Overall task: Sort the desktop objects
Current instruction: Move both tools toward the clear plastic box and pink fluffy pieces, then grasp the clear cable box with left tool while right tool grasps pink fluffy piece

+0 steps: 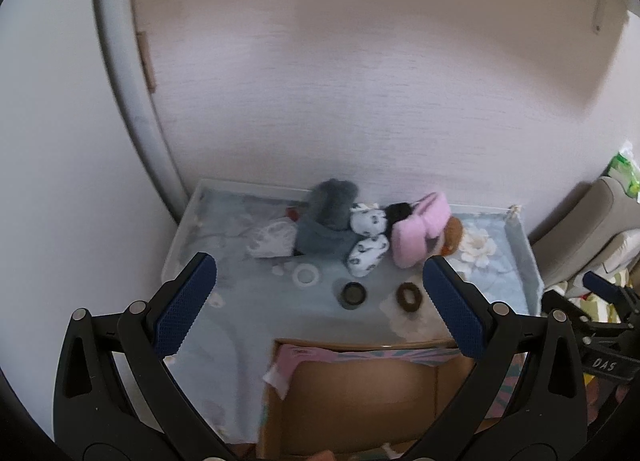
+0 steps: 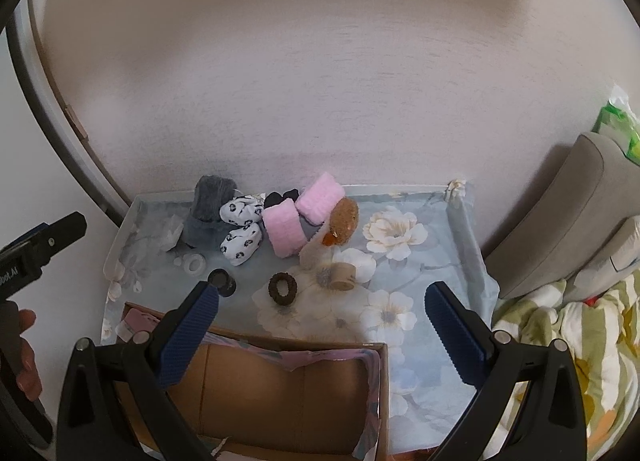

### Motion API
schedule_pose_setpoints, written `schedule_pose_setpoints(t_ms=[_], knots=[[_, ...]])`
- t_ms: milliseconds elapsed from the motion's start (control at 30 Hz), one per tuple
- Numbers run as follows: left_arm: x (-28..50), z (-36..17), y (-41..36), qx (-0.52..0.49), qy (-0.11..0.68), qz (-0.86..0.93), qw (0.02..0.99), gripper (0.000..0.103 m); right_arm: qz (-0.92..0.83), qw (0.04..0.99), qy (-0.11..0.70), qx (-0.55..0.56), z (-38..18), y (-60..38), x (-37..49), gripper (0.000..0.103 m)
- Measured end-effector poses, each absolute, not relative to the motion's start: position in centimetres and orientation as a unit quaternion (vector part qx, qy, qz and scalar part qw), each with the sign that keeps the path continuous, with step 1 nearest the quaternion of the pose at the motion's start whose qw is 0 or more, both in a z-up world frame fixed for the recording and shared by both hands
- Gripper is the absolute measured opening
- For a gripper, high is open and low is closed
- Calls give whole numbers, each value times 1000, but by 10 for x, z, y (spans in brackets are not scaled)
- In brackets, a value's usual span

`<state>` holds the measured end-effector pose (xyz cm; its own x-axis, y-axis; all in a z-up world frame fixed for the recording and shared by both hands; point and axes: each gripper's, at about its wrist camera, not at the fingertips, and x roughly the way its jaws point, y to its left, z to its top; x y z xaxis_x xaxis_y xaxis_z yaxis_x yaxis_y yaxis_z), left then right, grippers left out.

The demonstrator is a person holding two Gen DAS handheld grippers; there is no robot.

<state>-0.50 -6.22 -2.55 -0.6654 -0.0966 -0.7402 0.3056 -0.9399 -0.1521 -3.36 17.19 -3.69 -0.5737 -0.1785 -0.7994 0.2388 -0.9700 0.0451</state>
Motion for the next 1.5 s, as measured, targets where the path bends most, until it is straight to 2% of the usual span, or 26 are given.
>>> schedule_pose_setpoints(t_ms=[300,433,700,933,1300,1500], knots=[[-8,-42,-99,393,133,-906,86,103,-882,170,77,432,-39,154,-49,102],[-33,-67,-116,418,114,-899,70,103,-876,201,107,424,-44,143,-68,102],[-89,-141,-148,459,131,-878,32,103,-844,267,125,448,-88,119,-121,102],[-125,-202,-168,484,150,-862,15,102,-805,273,126,512,-148,99,-172,81],[-150,-247,-181,502,180,-846,-10,102,-774,275,125,557,-195,88,-200,80],[-152,-264,-184,506,219,-834,-31,98,-737,281,104,606,-216,86,-219,62]])
